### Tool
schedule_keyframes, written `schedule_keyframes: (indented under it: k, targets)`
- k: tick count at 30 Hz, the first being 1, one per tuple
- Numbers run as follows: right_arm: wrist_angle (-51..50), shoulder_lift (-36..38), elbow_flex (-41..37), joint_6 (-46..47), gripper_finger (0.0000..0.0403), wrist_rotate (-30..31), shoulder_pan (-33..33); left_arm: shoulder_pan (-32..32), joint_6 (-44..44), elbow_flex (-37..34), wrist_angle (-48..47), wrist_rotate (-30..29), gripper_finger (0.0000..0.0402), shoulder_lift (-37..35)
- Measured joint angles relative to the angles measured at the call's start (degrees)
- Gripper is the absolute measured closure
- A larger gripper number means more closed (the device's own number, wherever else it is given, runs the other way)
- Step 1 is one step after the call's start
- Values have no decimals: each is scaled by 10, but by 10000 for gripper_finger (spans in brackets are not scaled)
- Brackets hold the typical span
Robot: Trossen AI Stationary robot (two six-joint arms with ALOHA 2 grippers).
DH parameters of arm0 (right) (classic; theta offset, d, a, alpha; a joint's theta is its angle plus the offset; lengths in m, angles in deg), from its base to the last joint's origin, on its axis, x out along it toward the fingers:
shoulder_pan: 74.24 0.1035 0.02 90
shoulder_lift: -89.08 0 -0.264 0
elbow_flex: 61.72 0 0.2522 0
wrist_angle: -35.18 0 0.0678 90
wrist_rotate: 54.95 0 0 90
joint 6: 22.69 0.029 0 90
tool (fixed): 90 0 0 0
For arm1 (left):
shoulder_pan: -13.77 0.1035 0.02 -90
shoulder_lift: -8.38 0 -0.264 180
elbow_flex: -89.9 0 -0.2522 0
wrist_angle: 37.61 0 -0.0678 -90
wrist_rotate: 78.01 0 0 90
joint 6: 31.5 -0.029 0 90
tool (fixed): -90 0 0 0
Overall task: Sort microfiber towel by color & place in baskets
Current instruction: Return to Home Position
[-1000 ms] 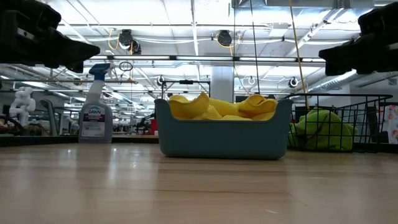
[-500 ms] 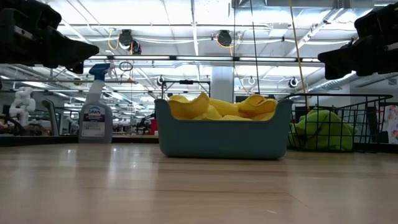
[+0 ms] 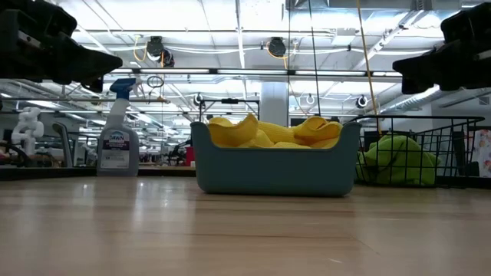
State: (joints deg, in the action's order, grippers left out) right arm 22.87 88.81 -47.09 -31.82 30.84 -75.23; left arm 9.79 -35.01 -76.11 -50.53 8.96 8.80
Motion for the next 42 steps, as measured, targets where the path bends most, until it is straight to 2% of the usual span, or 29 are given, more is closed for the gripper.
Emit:
schedule_keyframes:
  k: [10, 42]
  targets:
    - [0, 0, 0, 25, 403, 0, 0, 2, 59, 0, 1, -10, 385, 0]
    - [0, 0, 0, 25, 403, -1, 0, 2, 61, 0, 4, -15, 385, 0]
